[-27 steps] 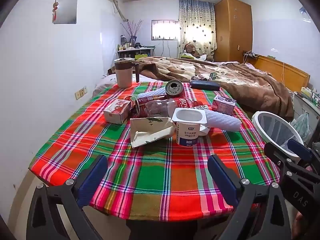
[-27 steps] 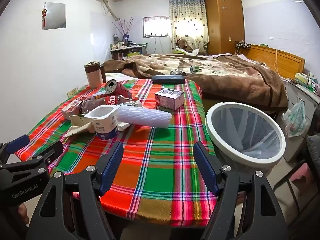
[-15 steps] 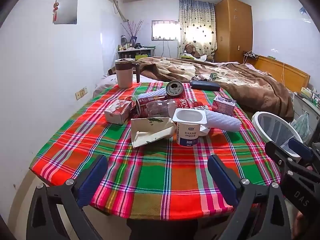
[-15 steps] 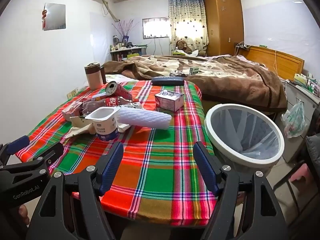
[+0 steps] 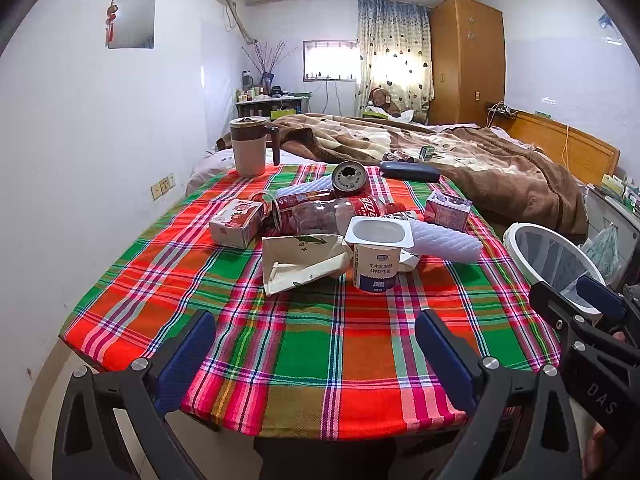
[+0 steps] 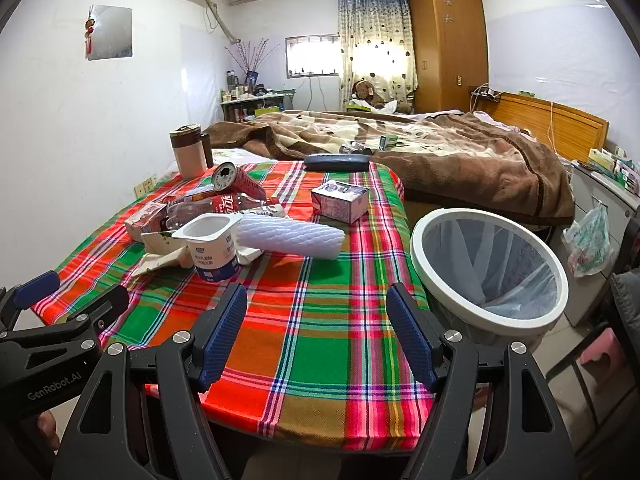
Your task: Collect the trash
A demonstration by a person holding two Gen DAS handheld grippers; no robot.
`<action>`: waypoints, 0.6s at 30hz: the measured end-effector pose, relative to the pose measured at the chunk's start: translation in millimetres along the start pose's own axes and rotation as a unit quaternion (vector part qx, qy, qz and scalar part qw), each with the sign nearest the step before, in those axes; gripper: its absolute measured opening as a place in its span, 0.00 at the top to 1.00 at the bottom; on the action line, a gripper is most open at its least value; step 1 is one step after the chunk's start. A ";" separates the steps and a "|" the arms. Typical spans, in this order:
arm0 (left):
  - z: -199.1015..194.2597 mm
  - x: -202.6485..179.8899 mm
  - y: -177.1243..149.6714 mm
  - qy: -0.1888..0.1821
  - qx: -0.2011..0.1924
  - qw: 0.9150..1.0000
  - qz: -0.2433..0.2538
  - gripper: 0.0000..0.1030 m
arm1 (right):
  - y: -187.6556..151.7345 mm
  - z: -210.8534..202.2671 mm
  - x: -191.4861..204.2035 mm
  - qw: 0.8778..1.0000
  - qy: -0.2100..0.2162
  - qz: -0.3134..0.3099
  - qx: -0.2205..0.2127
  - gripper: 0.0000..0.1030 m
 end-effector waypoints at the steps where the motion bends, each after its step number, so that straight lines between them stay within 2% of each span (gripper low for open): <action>1: 2.0 0.3 -0.1 -0.001 0.001 1.000 0.000 0.02 | 0.6 0.0 0.0 1.000 0.000 0.000 0.000 0.29; 18: 1.8 1.8 0.0 0.000 0.000 1.000 -0.002 0.02 | -1.6 -0.5 1.0 1.000 -0.002 0.000 -0.003 0.29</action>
Point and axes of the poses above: each gripper's, at about its wrist camera, not at the fingertips, and z roughly the way its jaws point, x to its left, y to its top, the point moved 1 cm from there along z, roughly the way its jaws point, and after that the axes turned 2 degrees about -y, right-handed, at the moved point
